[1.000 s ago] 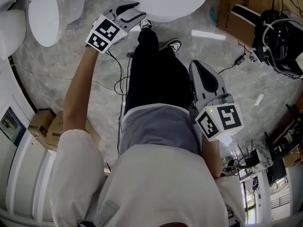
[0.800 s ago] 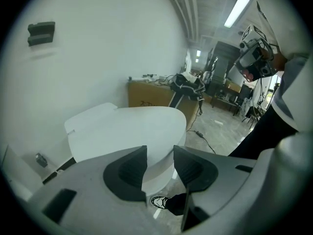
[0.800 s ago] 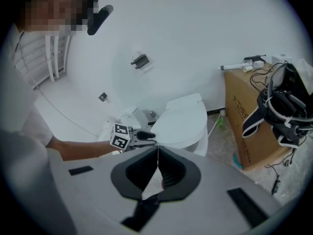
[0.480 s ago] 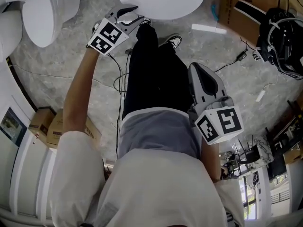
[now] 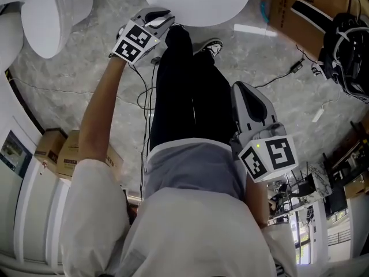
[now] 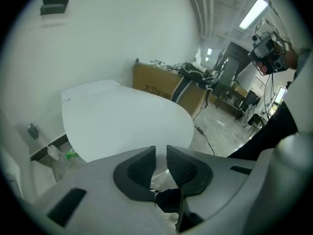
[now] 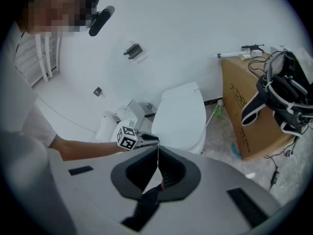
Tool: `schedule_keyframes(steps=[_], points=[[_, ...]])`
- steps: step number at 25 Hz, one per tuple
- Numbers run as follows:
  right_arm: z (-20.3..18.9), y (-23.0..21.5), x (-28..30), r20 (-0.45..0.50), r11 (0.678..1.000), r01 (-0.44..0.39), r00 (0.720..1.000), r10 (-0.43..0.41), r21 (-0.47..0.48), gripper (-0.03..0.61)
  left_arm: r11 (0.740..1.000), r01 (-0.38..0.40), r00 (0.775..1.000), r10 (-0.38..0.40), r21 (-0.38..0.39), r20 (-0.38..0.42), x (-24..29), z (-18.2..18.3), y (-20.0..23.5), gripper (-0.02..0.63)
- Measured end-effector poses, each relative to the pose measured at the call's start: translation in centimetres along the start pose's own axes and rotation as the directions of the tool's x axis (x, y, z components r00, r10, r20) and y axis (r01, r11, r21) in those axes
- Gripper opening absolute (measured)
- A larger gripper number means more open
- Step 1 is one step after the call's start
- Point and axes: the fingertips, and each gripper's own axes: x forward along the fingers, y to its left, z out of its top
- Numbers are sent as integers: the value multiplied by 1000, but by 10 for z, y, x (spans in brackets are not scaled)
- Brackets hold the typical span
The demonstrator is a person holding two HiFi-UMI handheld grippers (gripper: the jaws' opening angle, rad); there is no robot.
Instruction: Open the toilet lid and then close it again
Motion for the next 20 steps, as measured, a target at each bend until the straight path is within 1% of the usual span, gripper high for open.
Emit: schedule_keyframes(steps=[2,3,7,14,20], points=[[-4,-2,3,-12,1000,4,1000,-4,5,11,999,-19,1000,19,-36,-2,7,-9,7,38],[-6,-4,5,-19,1000,6,1000,-6,7,11,999,-20,1000,20,-49,-5,12,-15,9,34],[-12,-8,13,-40,1000,14,999,-13,17,11,997,-35,999,32,-75,-38,29,-33,13,34],[-15,-15,22,-54,999,21,998,-19,32,11,991,-75,995,68,-109,-74,52,-52,16,34],[-20,-23,29,-70,999,28,997,-26,28,11,990,-92,991,81,-106,-105,67,-63,20,34]])
